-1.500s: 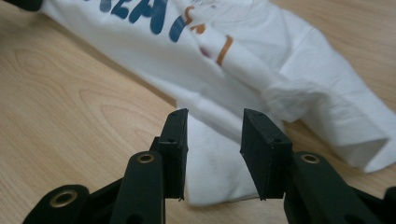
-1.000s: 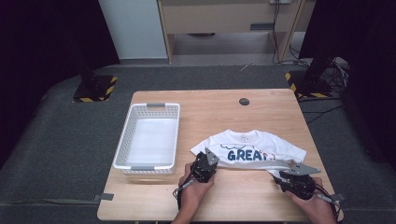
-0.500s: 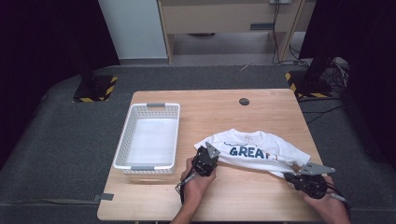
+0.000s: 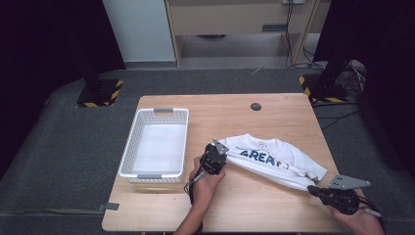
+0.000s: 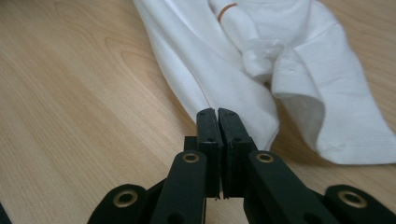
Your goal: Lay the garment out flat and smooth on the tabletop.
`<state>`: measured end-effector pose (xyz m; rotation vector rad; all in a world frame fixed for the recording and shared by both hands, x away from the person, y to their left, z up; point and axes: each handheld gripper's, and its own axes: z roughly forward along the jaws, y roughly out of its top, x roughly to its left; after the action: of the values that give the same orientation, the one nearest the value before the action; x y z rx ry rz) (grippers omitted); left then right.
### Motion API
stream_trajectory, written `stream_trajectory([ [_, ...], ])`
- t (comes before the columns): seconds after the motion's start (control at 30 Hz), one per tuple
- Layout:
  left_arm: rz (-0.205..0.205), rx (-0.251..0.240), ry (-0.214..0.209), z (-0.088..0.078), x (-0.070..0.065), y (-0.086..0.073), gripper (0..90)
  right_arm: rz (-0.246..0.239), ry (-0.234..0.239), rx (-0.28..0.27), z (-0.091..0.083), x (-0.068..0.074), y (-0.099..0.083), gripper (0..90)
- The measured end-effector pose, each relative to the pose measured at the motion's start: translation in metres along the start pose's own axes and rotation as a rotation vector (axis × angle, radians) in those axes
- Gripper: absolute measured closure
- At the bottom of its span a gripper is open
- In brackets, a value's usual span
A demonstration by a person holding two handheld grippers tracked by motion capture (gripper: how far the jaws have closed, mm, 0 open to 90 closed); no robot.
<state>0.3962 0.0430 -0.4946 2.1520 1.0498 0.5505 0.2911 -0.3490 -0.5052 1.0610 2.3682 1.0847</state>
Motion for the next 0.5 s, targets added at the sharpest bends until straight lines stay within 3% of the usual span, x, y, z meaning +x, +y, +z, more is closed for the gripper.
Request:
stream_trajectory([
  [0.07,0.002,0.007,-0.025,0.004,-0.001,-0.001,86.2,-0.014,0.009,0.017,0.005,0.003,0.000,88.1],
  [0.2,0.011,0.003,-0.024,0.002,-0.004,-0.005,77.7,-0.020,0.031,0.019,0.012,0.007,0.002,86.4],
  [0.27,0.020,0.004,-0.030,-0.001,-0.005,-0.009,75.1,-0.014,0.036,0.012,0.012,0.008,0.003,79.5],
  [0.37,0.042,0.015,-0.033,-0.004,-0.006,-0.013,74.6,0.003,0.046,-0.009,0.010,0.011,0.007,62.3],
  [0.5,0.054,0.020,-0.036,-0.005,-0.008,-0.018,75.3,-0.003,0.044,-0.058,0.009,0.016,0.020,55.2],
])
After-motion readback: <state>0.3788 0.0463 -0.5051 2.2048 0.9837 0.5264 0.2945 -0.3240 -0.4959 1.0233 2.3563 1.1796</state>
